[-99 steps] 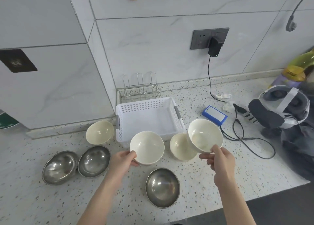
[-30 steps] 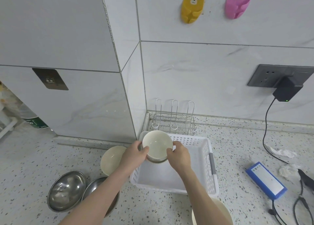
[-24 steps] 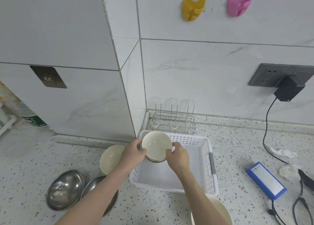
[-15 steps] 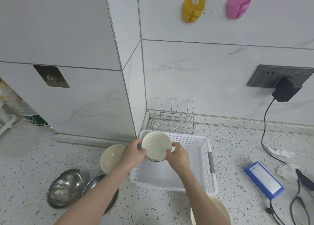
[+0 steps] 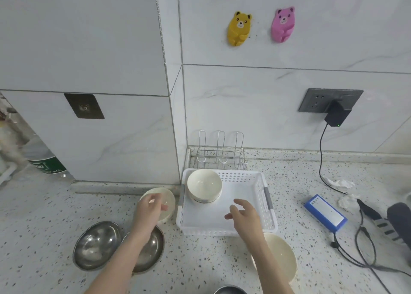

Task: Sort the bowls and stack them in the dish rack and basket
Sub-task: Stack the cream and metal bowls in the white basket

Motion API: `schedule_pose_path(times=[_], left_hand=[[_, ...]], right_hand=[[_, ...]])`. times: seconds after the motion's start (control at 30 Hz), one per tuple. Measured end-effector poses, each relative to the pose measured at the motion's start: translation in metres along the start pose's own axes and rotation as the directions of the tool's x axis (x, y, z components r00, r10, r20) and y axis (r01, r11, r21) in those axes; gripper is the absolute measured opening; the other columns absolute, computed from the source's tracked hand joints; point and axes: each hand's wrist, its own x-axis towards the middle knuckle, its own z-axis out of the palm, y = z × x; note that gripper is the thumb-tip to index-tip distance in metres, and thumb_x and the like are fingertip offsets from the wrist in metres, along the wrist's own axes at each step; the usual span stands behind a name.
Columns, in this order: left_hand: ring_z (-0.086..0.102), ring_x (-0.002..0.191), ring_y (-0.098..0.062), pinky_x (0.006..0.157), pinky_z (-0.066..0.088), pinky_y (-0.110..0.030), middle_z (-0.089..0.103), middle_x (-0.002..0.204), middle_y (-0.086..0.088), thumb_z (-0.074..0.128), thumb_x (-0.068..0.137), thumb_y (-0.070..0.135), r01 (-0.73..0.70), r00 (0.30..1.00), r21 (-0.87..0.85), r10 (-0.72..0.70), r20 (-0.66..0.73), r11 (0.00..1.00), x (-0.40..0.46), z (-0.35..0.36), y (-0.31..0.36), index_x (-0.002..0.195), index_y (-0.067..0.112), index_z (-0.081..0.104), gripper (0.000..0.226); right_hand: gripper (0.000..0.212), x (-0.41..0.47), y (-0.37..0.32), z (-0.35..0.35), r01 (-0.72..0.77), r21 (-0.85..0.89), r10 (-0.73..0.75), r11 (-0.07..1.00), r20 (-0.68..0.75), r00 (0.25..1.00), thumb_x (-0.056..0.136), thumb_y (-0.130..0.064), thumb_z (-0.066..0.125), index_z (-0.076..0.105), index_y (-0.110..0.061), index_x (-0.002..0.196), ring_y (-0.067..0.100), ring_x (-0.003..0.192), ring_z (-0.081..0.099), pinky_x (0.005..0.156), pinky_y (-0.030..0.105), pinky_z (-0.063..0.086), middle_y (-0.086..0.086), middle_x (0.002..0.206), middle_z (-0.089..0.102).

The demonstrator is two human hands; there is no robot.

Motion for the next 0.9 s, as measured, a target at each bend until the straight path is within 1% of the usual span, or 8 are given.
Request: schedule_pose_path(times=[0.13, 0.23, 0.27, 0.33, 0.4, 0.53, 0.73, 0.9], left_hand=[[0.060, 0.083, -0.021, 0.083, 0.051, -0.046, 0.069, 0.104, -0.008, 0.052, 0.099, 0.028, 0.045, 0.999, 0.066, -0.044, -0.027, 0.997, 0.009, -0.044, -0.019, 0.127, 0.007, 0.056, 0.035], [0.066, 0.086, -0.035, 0.083, 0.055, -0.052, 0.062, 0.121, -0.016, 0.059, 0.096, 0.025, 0.120, 0.992, 0.165, -0.126, 0.023, 0.979, 0.024, -0.059, -0.024, 0.138, 0.007, 0.047, 0.048], [0.066, 0.080, -0.035, 0.070, 0.057, -0.045, 0.064, 0.115, -0.017, 0.060, 0.095, 0.024, 0.140, 0.988, 0.185, -0.150, 0.041, 0.973, 0.028, -0.061, -0.026, 0.138, 0.007, 0.046, 0.049], [0.052, 0.051, -0.024, 0.043, 0.040, -0.024, 0.064, 0.079, -0.015, 0.059, 0.093, 0.018, 0.159, 0.981, 0.213, -0.179, 0.076, 0.964, 0.036, -0.064, -0.030, 0.121, 0.007, 0.053, 0.031], [0.042, 0.039, -0.018, 0.038, 0.027, -0.018, 0.057, 0.058, -0.014, 0.057, 0.091, 0.012, 0.194, 0.971, 0.207, -0.218, 0.100, 0.959, 0.045, -0.064, -0.031, 0.089, 0.003, 0.057, 0.009], [0.028, 0.022, -0.009, 0.030, 0.019, -0.014, 0.054, 0.060, -0.015, 0.059, 0.092, 0.010, 0.282, 0.922, 0.204, -0.323, 0.214, 0.938, 0.055, -0.063, -0.033, 0.086, -0.002, 0.059, 0.013], [0.027, 0.028, -0.009, 0.026, 0.014, -0.015, 0.044, 0.056, -0.011, 0.056, 0.090, -0.001, 0.366, 0.865, 0.149, -0.395, 0.311, 0.919, 0.059, -0.059, -0.036, 0.076, -0.002, 0.054, 0.015], [0.023, 0.021, -0.006, 0.026, 0.014, -0.011, 0.044, 0.057, -0.011, 0.053, 0.086, -0.006, 0.366, 0.890, 0.103, -0.380, 0.253, 0.925, 0.052, -0.055, -0.032, 0.064, 0.002, 0.049, 0.023]], right_hand=[[0.027, -0.036, 0.017, -0.003, -0.043, 0.094, 0.050, 0.995, -0.072, 0.996, 0.095, -0.025, 0.052, 0.058, -0.025, 0.122, 0.009, 0.065, 0.054, 0.070, 0.030, 0.045, -0.005, 0.074, 0.075], [0.021, -0.056, 0.027, -0.004, -0.077, 0.150, 0.099, 0.986, -0.147, 0.984, 0.096, -0.023, 0.052, 0.060, -0.025, 0.116, 0.012, 0.059, 0.051, 0.059, 0.029, 0.044, -0.006, 0.071, 0.075], [0.019, -0.062, 0.031, -0.004, -0.086, 0.178, 0.118, 0.980, -0.180, 0.977, 0.097, -0.022, 0.052, 0.060, -0.025, 0.115, 0.012, 0.057, 0.049, 0.056, 0.027, 0.043, -0.005, 0.069, 0.074], [0.017, -0.073, 0.038, -0.002, -0.098, 0.235, 0.156, 0.967, -0.240, 0.958, 0.098, -0.020, 0.053, 0.060, -0.023, 0.113, 0.013, 0.056, 0.047, 0.056, 0.026, 0.041, -0.003, 0.067, 0.073], [0.018, -0.084, 0.045, -0.001, -0.107, 0.275, 0.185, 0.955, -0.277, 0.943, 0.098, -0.018, 0.053, 0.061, -0.021, 0.113, 0.014, 0.058, 0.046, 0.063, 0.030, 0.042, -0.001, 0.068, 0.073], [0.021, -0.103, 0.059, -0.004, -0.127, 0.289, 0.234, 0.949, -0.376, 0.897, 0.095, -0.016, 0.051, 0.062, -0.023, 0.111, 0.015, 0.064, 0.049, 0.068, 0.034, 0.044, -0.004, 0.071, 0.074], [0.029, -0.124, 0.078, -0.013, -0.168, 0.301, 0.313, 0.939, -0.540, 0.781, 0.095, -0.017, 0.050, 0.059, -0.013, 0.122, 0.010, 0.073, 0.057, 0.060, 0.029, 0.042, -0.001, 0.087, 0.070], [0.056, -0.129, 0.092, -0.015, -0.302, 0.337, 0.441, 0.892, -0.498, 0.746, 0.094, -0.034, 0.054, 0.035, -0.012, 0.143, 0.027, 0.103, 0.053, 0.085, 0.045, 0.045, 0.009, 0.118, 0.057]])
